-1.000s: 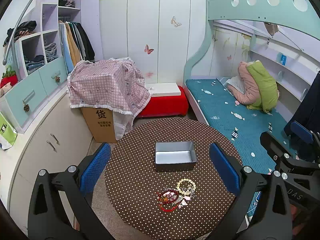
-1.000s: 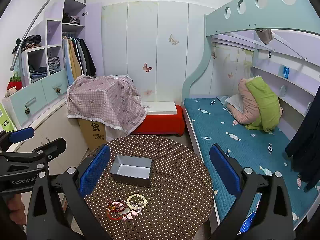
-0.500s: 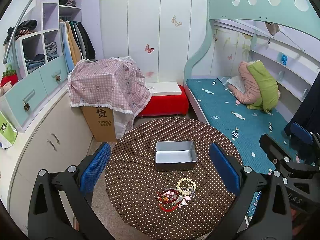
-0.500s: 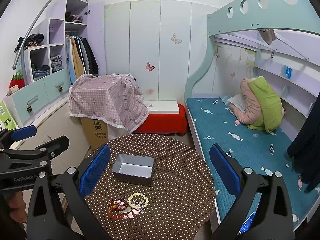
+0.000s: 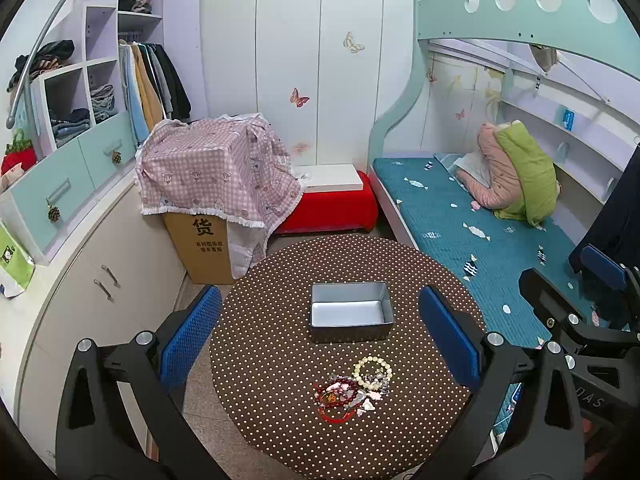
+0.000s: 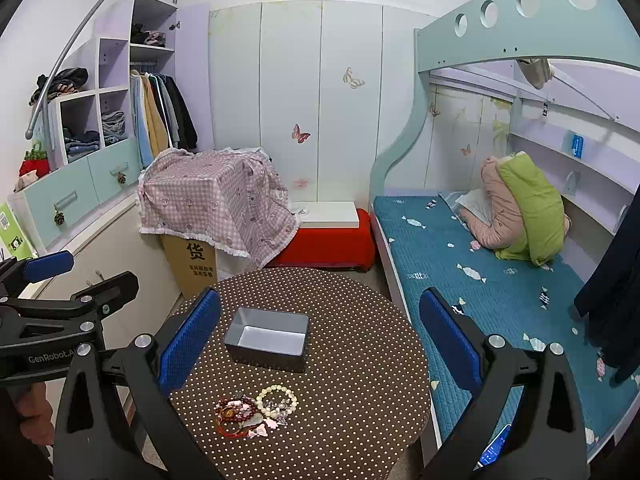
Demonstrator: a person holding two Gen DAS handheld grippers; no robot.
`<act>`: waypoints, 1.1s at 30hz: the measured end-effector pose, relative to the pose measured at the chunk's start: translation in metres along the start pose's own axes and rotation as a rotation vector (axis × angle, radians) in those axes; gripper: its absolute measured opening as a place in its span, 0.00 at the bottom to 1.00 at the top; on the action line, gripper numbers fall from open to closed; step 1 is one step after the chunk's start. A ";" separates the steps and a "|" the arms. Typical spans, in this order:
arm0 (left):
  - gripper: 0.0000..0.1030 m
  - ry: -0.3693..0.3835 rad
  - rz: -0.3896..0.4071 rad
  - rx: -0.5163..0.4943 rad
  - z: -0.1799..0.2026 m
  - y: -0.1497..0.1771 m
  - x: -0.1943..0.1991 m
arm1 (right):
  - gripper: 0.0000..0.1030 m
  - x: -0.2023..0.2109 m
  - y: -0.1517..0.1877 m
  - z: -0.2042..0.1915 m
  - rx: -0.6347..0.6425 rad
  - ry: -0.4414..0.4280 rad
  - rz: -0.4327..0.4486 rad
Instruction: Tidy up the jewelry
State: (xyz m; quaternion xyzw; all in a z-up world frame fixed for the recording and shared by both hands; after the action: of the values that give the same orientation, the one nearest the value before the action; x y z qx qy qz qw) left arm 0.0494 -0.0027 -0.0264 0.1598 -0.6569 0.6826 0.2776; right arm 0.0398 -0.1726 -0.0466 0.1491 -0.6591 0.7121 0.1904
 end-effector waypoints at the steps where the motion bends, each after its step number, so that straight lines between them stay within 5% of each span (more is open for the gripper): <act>1: 0.95 0.000 0.001 0.000 0.000 0.000 -0.001 | 0.93 0.000 0.000 0.000 -0.001 0.000 0.001; 33: 0.95 -0.007 0.001 0.006 -0.005 0.012 0.002 | 0.93 0.000 0.001 -0.002 -0.001 -0.003 -0.004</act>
State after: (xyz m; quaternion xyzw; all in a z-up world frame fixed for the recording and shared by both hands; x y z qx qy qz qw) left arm 0.0419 0.0030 -0.0356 0.1630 -0.6559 0.6840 0.2745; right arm 0.0391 -0.1708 -0.0473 0.1513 -0.6595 0.7112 0.1907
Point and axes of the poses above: each gripper's, at about its wrist camera, not at the fingertips, and x roughly against the way its jaws point, z to its right, y to its underside, the point moved 4 cm from there along -x, roughly the way its jaws point, and after that the axes turned 10 degrees about y, right-handed, at the moved point
